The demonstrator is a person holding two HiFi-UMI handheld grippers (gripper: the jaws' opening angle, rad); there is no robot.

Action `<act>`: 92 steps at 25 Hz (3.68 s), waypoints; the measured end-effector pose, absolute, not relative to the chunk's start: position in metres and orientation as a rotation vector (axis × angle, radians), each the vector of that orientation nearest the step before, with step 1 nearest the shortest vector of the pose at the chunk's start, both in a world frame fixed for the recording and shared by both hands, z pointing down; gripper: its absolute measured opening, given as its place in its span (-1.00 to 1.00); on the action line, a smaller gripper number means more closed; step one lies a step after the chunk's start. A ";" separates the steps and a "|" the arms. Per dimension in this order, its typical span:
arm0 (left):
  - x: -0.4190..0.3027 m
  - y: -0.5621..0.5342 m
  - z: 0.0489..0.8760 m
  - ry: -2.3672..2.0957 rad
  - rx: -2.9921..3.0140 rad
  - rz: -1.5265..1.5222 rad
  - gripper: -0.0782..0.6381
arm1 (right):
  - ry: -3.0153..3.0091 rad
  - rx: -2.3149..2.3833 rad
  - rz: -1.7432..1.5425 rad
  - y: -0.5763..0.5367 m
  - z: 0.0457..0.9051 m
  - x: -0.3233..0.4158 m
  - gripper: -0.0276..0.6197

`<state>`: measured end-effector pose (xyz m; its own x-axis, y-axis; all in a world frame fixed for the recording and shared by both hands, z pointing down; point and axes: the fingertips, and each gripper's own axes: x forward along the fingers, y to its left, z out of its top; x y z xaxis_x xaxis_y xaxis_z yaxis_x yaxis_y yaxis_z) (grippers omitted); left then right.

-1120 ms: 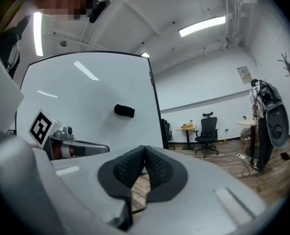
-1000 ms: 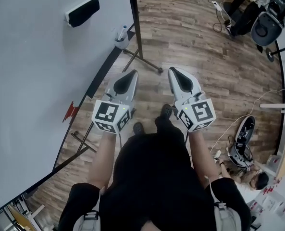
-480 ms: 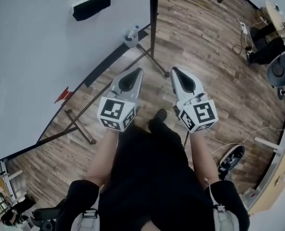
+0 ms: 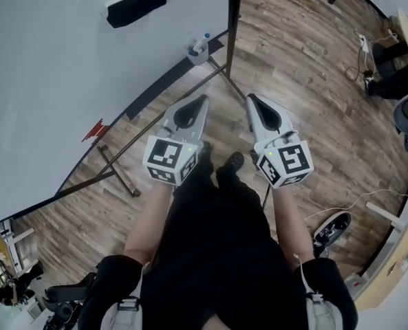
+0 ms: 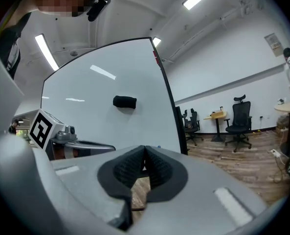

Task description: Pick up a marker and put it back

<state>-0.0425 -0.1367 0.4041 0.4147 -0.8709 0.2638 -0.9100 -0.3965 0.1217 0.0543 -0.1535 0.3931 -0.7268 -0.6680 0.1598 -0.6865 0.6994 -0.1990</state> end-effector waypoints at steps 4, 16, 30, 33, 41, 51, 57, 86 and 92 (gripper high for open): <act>-0.060 -0.156 0.409 -1.545 2.433 0.226 -0.74 | -2.797 1.141 0.356 -0.163 0.390 0.038 -0.91; -0.102 -0.212 0.435 -1.465 2.480 0.239 -0.74 | -2.715 1.227 0.296 -0.179 0.395 0.003 -0.91; -0.120 -0.252 0.482 -1.463 2.447 0.343 -0.59 | -2.622 1.321 0.359 -0.185 0.408 0.012 -0.91; -0.120 -0.258 0.493 -1.471 2.455 0.386 -0.55 | -2.596 1.321 0.376 -0.182 0.416 0.014 -0.91; -0.115 -0.274 0.514 -1.483 2.462 0.485 -0.48 | -2.564 1.362 0.404 -0.176 0.419 0.021 -0.91; -0.112 -0.290 0.512 -1.532 2.489 0.562 -0.50 | -2.525 1.422 0.418 -0.171 0.420 0.030 -0.91; -0.113 -0.292 0.506 -1.562 2.511 0.596 -0.54 | -2.515 1.449 0.421 -0.168 0.418 0.033 -0.91; -0.122 -0.257 0.428 -1.672 2.551 0.421 -0.57 | -2.637 1.461 0.347 -0.144 0.382 0.035 -0.91; -0.108 -0.235 0.405 -1.733 2.543 0.377 -0.57 | -2.684 1.412 0.340 -0.132 0.375 0.054 -0.91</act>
